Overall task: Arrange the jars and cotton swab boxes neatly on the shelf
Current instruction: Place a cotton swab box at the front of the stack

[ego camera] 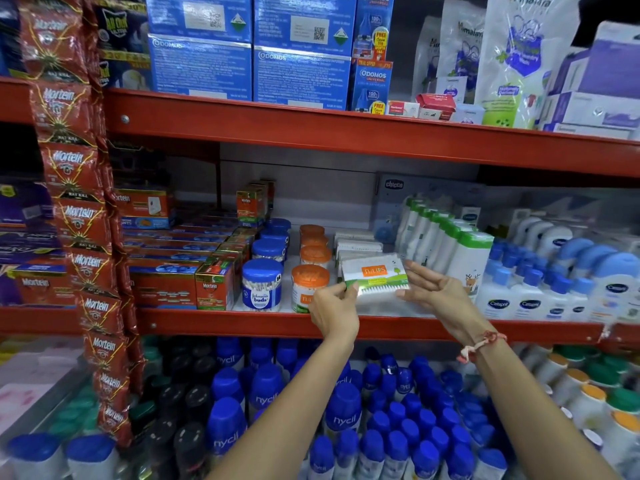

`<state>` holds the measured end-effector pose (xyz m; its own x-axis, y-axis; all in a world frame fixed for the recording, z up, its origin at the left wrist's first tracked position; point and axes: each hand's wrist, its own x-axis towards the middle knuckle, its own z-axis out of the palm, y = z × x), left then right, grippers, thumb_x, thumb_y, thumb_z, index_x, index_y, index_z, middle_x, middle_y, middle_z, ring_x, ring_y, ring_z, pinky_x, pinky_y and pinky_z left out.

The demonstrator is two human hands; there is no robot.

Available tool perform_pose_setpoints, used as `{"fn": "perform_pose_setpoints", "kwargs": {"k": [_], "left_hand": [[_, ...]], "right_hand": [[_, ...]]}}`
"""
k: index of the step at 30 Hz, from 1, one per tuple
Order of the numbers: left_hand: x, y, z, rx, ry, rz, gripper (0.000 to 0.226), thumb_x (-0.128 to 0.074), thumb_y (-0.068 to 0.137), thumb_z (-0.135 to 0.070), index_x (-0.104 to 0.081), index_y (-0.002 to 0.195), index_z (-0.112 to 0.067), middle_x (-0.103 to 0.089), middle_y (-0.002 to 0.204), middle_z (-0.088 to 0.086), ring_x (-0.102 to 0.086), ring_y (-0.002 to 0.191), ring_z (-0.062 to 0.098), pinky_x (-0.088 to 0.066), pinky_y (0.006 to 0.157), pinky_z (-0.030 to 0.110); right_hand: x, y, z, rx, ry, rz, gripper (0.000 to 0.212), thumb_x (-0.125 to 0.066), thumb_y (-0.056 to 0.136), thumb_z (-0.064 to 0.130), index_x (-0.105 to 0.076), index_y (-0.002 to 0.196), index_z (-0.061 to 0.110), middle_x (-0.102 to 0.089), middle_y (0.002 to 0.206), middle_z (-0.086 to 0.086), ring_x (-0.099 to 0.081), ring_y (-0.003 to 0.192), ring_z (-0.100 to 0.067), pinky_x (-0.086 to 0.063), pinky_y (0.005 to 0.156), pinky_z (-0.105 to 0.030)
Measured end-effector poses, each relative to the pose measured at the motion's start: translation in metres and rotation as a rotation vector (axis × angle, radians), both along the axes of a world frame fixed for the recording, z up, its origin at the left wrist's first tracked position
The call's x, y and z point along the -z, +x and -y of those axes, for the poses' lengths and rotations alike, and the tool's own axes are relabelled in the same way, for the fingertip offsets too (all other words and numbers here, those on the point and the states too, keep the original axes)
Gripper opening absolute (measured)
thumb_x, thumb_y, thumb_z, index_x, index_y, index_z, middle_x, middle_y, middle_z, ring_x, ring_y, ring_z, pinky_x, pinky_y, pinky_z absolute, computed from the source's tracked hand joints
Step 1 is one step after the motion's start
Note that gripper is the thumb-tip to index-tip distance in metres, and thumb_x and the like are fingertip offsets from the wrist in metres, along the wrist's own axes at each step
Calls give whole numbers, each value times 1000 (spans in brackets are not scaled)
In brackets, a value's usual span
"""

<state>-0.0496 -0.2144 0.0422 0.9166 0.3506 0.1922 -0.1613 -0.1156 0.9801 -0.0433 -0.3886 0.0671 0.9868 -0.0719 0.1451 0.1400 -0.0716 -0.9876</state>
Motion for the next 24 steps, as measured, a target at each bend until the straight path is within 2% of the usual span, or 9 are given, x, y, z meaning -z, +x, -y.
{"fn": "perform_pose_setpoints", "kwargs": {"k": [2, 3, 4, 6, 11, 15, 17, 19, 24], "left_hand": [[2, -1, 2, 1, -29, 20, 22, -72, 82, -14, -64, 64, -24, -61, 65, -8, -53, 70, 13, -46, 72, 25], [1, -3, 2, 0, -38, 20, 7, -73, 80, -10, -73, 83, -17, -71, 82, -2, -61, 80, 14, -48, 77, 24], [3, -3, 3, -10, -30, 10, 23, -73, 79, -7, -73, 102, -11, -74, 99, 3, -66, 90, 14, -48, 80, 22], [8, -2, 4, -9, -4, 16, 38, -72, 79, -2, -67, 116, -9, -71, 112, 7, -66, 103, 15, -48, 80, 18], [13, 6, 4, -45, 175, 86, 34, -69, 79, 5, -69, 110, -10, -72, 106, 7, -67, 99, 15, -48, 77, 15], [14, 13, 6, -73, 394, 104, 22, -65, 83, 3, -71, 98, -12, -73, 94, 4, -66, 86, 12, -50, 69, 18], [18, 14, 6, -90, 519, 102, 18, -61, 86, 2, -71, 95, -10, -71, 89, 5, -65, 84, 14, -55, 69, 24], [25, 15, 10, -74, 691, 64, 14, -57, 89, 1, -67, 94, -7, -70, 91, 9, -66, 86, 20, -57, 71, 32], [16, 16, 4, -65, 906, 26, 15, -51, 94, -1, -58, 106, -3, -66, 107, 14, -63, 97, 23, -51, 78, 29]], "right_hand": [[5, -1, -2, 35, -47, 62, 79, -75, 63, -12, -49, 134, 10, -54, 136, -5, -57, 116, -12, -51, 94, -24], [8, -2, -5, 52, -70, 90, 80, -74, 63, -13, -47, 135, 10, -53, 138, -6, -55, 120, -14, -51, 92, -23], [11, -3, -8, 72, -97, 122, 81, -73, 64, -14, -46, 136, 11, -51, 139, -5, -53, 122, -14, -51, 93, -25], [16, -3, -15, 129, -176, 187, 82, -73, 65, -13, -44, 137, 13, -51, 139, -3, -52, 122, -13, -48, 100, -33], [29, 7, -25, 307, -458, 301, 80, -80, 65, 3, -46, 136, 20, -49, 139, -4, -53, 121, -18, -45, 105, -37], [33, 10, -24, 378, -525, 341, 78, -83, 63, 12, -51, 133, 17, -54, 132, -5, -52, 112, -10, -45, 102, -31], [39, 8, -23, 417, -576, 352, 75, -85, 61, 16, -54, 129, 17, -59, 126, -3, -53, 109, -8, -46, 101, -32], [51, 8, -19, 437, -594, 335, 72, -85, 60, 18, -55, 126, 16, -60, 123, -3, -52, 107, -7, -43, 98, -25], [47, 10, -24, 422, -577, 338, 61, -83, 64, 19, -56, 119, 14, -60, 120, -2, -52, 98, -3, -42, 88, -18]]}}
